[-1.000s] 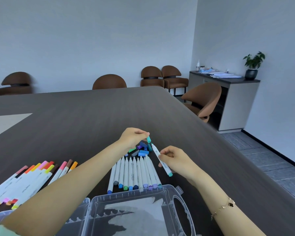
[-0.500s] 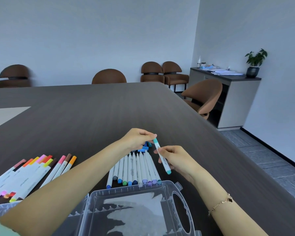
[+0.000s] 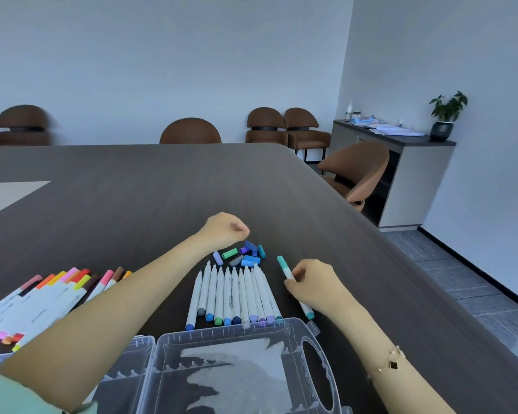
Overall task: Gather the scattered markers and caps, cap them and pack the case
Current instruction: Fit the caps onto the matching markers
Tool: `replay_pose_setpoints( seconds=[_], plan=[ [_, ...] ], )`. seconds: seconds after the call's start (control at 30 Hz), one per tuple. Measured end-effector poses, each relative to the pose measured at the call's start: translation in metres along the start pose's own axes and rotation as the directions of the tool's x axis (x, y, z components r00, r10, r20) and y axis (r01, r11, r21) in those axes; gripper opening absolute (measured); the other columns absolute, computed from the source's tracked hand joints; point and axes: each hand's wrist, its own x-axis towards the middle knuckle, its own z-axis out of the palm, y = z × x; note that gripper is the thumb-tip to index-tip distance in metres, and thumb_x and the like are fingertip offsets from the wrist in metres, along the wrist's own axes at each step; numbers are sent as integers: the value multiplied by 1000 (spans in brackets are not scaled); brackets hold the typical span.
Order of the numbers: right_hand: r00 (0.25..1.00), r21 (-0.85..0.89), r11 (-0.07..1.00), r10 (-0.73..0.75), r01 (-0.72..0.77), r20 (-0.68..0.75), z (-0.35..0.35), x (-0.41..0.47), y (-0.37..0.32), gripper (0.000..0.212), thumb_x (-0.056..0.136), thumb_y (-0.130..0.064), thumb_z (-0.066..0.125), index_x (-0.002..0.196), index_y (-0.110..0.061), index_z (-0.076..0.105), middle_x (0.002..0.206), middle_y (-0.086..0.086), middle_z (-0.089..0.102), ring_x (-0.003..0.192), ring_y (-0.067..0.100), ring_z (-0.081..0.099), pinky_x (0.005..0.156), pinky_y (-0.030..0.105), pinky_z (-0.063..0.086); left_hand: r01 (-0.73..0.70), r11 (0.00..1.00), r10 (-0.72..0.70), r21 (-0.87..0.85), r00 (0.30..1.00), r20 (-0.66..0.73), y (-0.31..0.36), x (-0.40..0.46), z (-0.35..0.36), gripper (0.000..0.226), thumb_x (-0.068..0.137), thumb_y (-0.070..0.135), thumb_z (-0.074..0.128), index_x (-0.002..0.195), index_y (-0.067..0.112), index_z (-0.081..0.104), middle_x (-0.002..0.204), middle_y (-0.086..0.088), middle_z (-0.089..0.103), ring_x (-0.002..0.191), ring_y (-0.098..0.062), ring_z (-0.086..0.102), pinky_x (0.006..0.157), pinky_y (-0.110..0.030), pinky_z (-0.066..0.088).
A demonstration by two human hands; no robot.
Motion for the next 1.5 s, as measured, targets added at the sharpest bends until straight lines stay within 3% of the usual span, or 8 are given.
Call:
replay_pose_setpoints(
  seconds=[0.13,0.37,0.53,0.67,0.93,1.1,1.23,1.5],
  plan=[
    [983,-124,986,-130,114,-130,6,-5,-10,30,88,-32,63,112,-19,50,102,-3,52,77,7,50,54,11,34,13,997,-11,75,999,-31,-22,-2,-11,20,91,11,57,104,11,72,110,-1,68,100,-12,59,85,-18,39],
    [978,-258,944,-208,203,8,13,-12,-16,12,89,-30,54,91,-18,51,78,-4,59,62,9,49,48,18,31,-150,982,157,113,986,-52,-16,1,10,19,90,25,62,106,17,68,102,3,66,93,-8,60,84,-23,48],
    [988,-335,931,-151,148,16,15,-8,-11,20,87,-35,52,80,-17,48,64,-6,46,56,9,44,51,19,35,-277,865,237,419,961,144,9,13,29,30,88,34,64,115,22,65,113,0,53,87,-13,52,72,-25,42],
    [992,-270,955,-121,122,19,15,-3,-7,29,84,-32,54,64,-17,41,55,-5,39,47,11,35,46,20,30,-290,809,234,511,957,172,15,18,33,25,90,33,61,111,20,66,110,1,52,96,-17,55,76,-29,45],
    [994,-125,986,-111,110,0,15,0,-5,28,86,-33,56,67,-15,47,57,-1,43,53,12,40,50,23,34,-335,740,303,584,940,156,-1,15,31,31,99,35,43,99,8,58,102,-6,54,76,-14,48,66,-25,36],
    [989,-37,988,-149,149,1,15,-3,-7,23,88,-31,56,75,-13,52,65,3,51,56,11,44,50,20,35,-250,952,250,177,968,19,-2,11,30,28,98,35,47,90,9,56,79,-1,55,57,-7,48,58,-16,36],
    [984,2,985,-175,175,-34,16,-5,-10,22,89,-30,57,83,-9,56,66,-1,53,56,10,45,51,20,37,-189,960,178,-207,982,-69,4,10,32,20,95,30,53,94,11,58,85,-2,67,62,-1,55,59,-11,39],
    [985,110,979,-170,173,-41,15,-6,-14,16,89,-28,58,89,-11,57,67,-2,53,57,8,48,51,15,40,-182,964,165,-193,981,-100,-2,11,37,27,94,31,53,96,9,69,85,-9,66,61,-6,50,59,-13,40]
  ],
)
